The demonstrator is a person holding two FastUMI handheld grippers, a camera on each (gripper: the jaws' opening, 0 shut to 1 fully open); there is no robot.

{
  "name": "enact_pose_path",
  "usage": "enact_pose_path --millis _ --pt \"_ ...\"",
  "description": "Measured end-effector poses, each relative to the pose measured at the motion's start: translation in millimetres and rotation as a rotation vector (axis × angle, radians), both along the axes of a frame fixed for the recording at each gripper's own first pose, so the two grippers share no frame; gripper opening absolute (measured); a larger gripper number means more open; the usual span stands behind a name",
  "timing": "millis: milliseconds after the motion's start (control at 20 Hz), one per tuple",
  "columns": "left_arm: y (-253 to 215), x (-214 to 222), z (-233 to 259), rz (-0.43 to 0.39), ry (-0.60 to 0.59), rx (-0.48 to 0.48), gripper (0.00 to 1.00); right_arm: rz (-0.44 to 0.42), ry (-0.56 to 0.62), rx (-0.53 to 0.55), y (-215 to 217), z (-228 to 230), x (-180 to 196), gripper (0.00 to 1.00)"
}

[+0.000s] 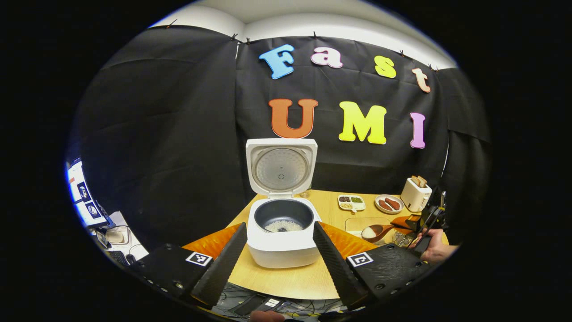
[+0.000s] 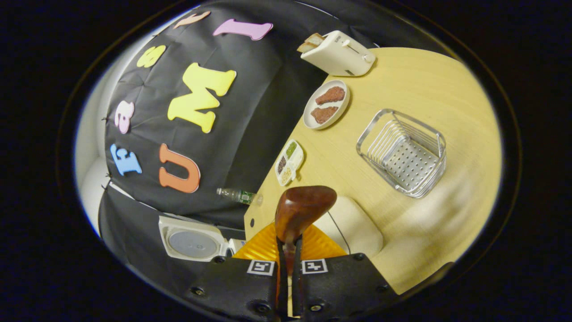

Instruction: Close the left gripper, press the button to open the rice cooker; take a wooden spoon from the chopstick holder with the right hand, scoop a spoonful of rice and pour it into the rice cooker, then put the wooden spoon back into the chopstick holder.

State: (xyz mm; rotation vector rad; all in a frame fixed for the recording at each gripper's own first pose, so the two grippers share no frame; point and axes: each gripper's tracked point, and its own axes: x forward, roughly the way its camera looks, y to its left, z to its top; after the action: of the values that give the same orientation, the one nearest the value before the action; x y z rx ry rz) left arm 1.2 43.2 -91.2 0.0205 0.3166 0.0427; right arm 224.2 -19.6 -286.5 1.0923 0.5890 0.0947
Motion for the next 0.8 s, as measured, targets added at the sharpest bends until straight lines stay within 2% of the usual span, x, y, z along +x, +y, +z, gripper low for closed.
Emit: enact_pose_path --millis 150,350,550,800 --pt "-12.3 0.8 0.1 -0.01 -0.01 -0.022 0.94 0.001 -0.032 0.015 -10.2 32.1 0.5 0.08" --pt "-13.6 5.4 2.1 0.007 -0.043 -0.042 0.94 0.05 -0.091 0.031 8.8 84.9 1.6 0.09" --pt "3.7 0.6 8.7 0.037 -0.074 -0.035 0.94 0.126 -0.15 0.055 59.1 134.6 14.4 0.08" --pt "39.7 -12.2 15.5 0.086 -0.106 -0.013 0.94 0.238 -0.221 0.057 148.1 176.6 29.9 0.08"
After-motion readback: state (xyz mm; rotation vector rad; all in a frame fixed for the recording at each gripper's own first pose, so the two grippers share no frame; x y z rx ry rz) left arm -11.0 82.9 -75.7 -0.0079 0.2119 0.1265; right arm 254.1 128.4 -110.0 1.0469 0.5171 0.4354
